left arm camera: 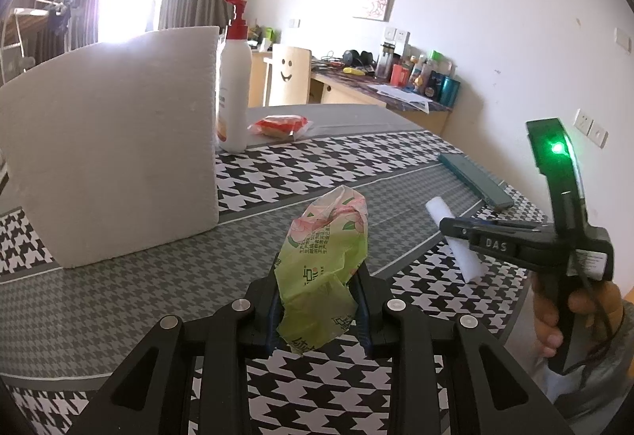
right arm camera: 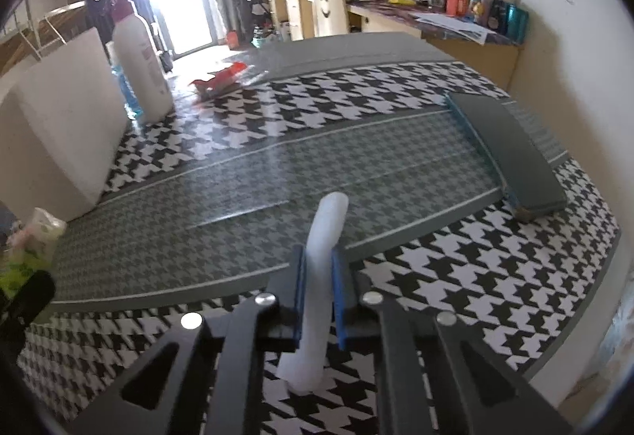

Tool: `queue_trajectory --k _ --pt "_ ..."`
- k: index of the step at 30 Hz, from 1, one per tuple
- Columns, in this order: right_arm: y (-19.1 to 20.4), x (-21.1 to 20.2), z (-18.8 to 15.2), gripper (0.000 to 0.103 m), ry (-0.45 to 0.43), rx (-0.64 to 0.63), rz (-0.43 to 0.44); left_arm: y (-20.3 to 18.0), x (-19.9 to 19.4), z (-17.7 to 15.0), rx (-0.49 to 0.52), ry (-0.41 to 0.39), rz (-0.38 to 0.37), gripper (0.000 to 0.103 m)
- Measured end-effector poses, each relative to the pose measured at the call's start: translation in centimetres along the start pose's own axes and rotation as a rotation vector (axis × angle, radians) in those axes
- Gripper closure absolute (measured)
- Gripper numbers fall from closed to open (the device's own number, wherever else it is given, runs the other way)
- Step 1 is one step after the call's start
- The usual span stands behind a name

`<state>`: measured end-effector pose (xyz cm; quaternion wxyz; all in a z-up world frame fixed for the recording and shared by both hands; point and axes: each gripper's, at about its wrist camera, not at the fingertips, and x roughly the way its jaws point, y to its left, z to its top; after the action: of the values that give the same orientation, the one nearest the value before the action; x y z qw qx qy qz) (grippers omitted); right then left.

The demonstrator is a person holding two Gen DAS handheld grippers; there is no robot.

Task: Organize soft objects
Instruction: 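Carry the packet and the foam tube over the white foam box with both tools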

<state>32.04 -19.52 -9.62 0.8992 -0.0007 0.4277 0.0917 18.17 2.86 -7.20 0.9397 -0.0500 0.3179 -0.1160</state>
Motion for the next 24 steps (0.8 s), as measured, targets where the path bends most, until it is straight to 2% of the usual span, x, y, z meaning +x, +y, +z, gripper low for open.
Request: queue_trajectory --k 24 --pt "2.8 -5.3 1.4 0.087 -0.150 -0.115 0.183 -1.1 -3.0 1.4 0.044 -0.078 0.080 0.073"
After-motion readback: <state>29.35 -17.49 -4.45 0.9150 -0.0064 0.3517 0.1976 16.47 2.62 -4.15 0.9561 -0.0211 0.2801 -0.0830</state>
